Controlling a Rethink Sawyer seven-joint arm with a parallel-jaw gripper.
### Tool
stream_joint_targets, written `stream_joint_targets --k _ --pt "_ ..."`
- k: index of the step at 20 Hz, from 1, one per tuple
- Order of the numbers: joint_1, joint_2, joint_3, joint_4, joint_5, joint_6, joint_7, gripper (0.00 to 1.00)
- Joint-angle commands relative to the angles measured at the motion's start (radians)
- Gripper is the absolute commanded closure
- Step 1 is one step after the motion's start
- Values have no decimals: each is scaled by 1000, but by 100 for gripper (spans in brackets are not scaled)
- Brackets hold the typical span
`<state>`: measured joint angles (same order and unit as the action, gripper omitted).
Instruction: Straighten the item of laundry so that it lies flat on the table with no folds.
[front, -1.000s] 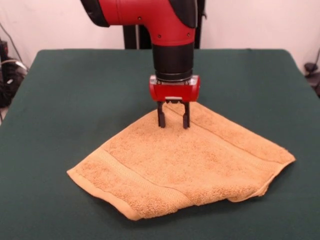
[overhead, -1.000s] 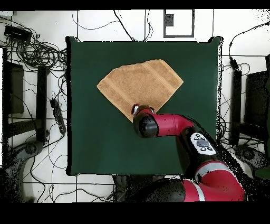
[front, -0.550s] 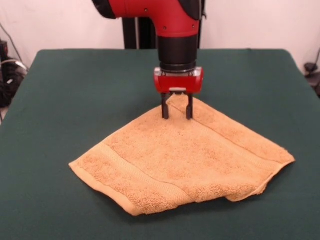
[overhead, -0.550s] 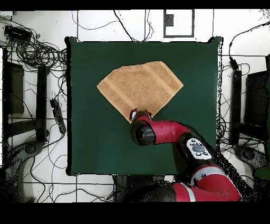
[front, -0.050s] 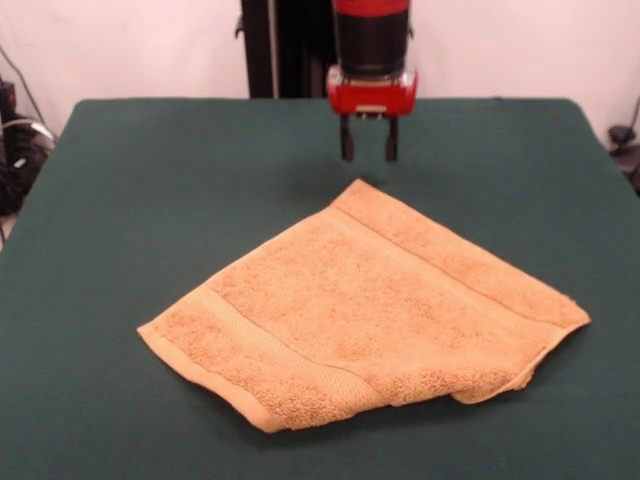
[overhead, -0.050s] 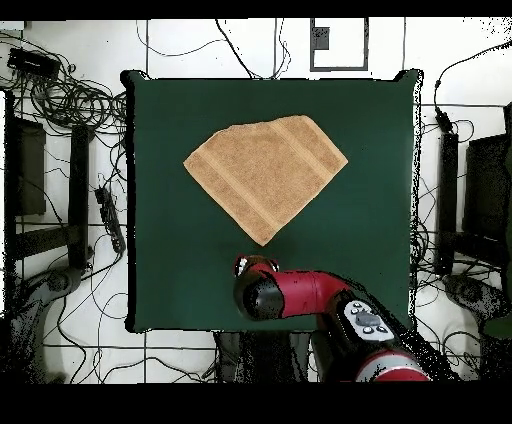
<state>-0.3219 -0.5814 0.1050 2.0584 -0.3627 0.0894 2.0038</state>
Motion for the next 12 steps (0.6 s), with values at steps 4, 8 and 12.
stream_joint_targets --k 4,8,12 --pt "39 -141 13 163 88 177 144 0" --pt "114 -87 -45 31 96 141 168 0" --pt "144 -18 -53 -97 126 101 170 0"
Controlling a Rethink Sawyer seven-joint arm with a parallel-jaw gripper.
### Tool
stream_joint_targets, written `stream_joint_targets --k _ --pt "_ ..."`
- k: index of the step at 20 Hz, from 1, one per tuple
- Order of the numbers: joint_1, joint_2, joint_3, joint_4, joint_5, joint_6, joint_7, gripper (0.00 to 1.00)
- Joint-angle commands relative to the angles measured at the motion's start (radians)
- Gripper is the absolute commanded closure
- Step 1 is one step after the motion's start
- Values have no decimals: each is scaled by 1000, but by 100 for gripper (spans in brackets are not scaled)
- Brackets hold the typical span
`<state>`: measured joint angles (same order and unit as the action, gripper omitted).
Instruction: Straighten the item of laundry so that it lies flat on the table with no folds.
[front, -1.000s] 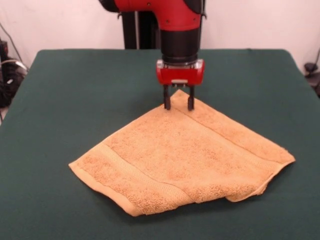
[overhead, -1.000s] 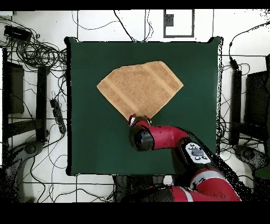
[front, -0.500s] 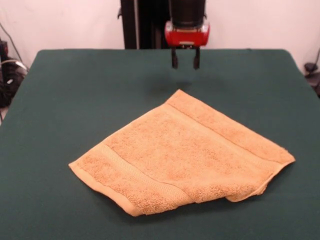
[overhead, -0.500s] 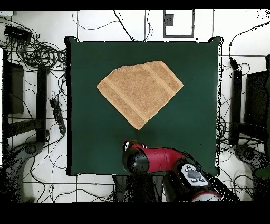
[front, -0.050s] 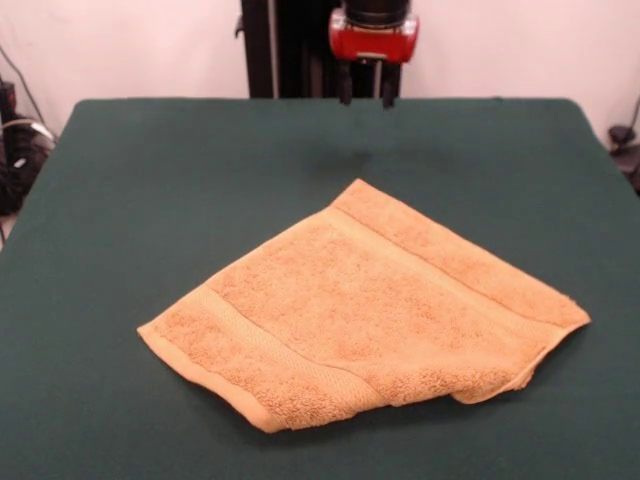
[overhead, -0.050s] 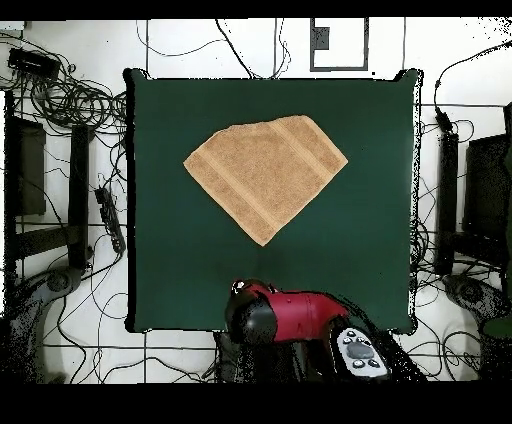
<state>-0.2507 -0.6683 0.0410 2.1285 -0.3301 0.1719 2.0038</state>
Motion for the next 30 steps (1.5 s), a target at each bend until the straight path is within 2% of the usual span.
stream_joint_targets --k 1,5,13,20,30 --pt "69 63 18 -177 102 21 164 0" --pt "48 29 52 -201 121 42 136 0" --pt "76 131 48 -314 158 -9 144 0" --pt "74 131 66 -397 160 57 95 0" --pt "105 334 33 -512 113 -102 108 0"
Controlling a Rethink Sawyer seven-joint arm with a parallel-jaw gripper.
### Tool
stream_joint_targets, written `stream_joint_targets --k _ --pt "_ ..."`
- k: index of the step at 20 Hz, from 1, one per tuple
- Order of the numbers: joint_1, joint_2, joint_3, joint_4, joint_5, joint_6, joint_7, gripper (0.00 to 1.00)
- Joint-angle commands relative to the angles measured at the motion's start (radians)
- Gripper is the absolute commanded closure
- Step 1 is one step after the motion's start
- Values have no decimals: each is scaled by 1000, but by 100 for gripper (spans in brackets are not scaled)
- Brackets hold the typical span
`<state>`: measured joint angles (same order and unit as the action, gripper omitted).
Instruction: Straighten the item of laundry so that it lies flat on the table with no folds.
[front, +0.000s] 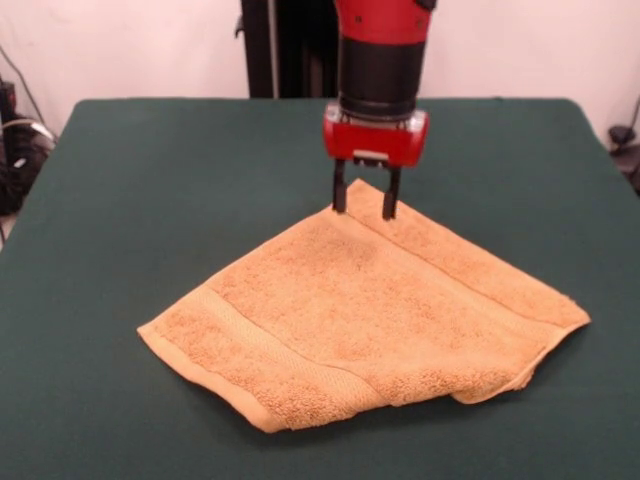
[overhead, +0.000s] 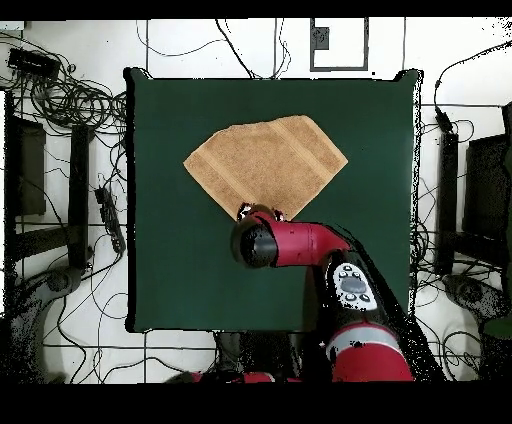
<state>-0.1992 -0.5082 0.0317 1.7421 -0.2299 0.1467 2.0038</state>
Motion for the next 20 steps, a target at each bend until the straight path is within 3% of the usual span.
stream_joint_targets --k 1,11,20 --pt "56 191 40 -129 11 -90 111 0" --pt "56 318 39 -185 6 -170 109 0" --pt "-24 321 76 -102 -70 -164 58 0"
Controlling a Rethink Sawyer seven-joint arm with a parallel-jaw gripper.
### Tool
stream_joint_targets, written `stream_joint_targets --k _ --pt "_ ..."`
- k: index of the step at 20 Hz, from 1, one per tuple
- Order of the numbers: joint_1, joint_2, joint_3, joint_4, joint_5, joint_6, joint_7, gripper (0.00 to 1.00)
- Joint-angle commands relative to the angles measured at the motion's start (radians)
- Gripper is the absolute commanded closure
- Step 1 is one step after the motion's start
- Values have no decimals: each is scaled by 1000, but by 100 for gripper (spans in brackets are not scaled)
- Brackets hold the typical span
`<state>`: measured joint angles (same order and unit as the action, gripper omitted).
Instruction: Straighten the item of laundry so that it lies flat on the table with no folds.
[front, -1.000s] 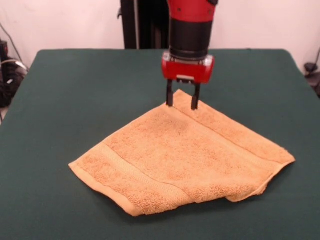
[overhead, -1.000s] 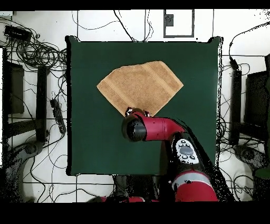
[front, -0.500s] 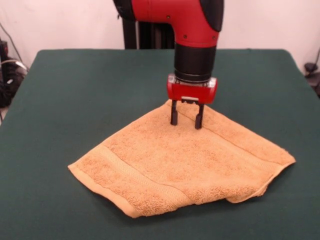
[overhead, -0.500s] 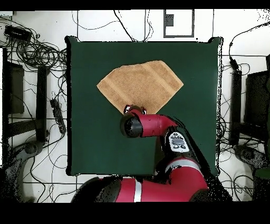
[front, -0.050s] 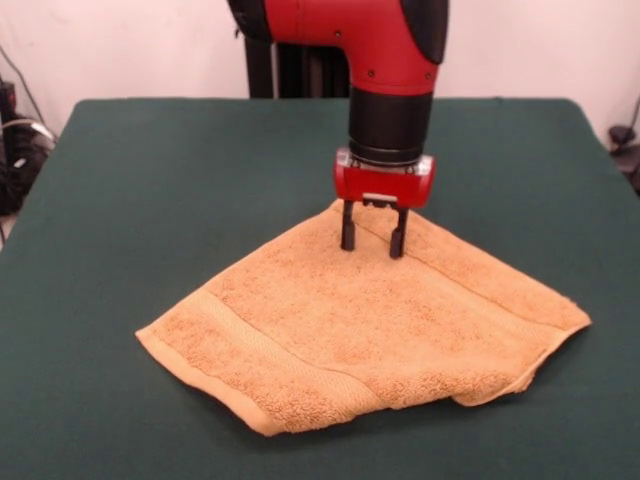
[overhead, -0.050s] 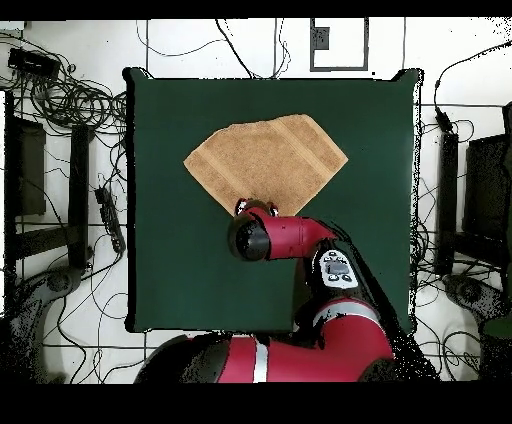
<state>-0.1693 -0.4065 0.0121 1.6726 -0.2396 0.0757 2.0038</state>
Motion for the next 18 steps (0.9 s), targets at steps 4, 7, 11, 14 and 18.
stream_joint_targets --k 4,7,11,14,18 --pt "-76 198 90 35 -91 -92 63 0" --pt "-74 169 76 102 -105 -107 83 0" --pt "-55 131 51 165 -105 -106 106 0" --pt "-54 115 49 201 -105 -98 107 0" --pt "-58 112 45 247 -103 -122 116 0"
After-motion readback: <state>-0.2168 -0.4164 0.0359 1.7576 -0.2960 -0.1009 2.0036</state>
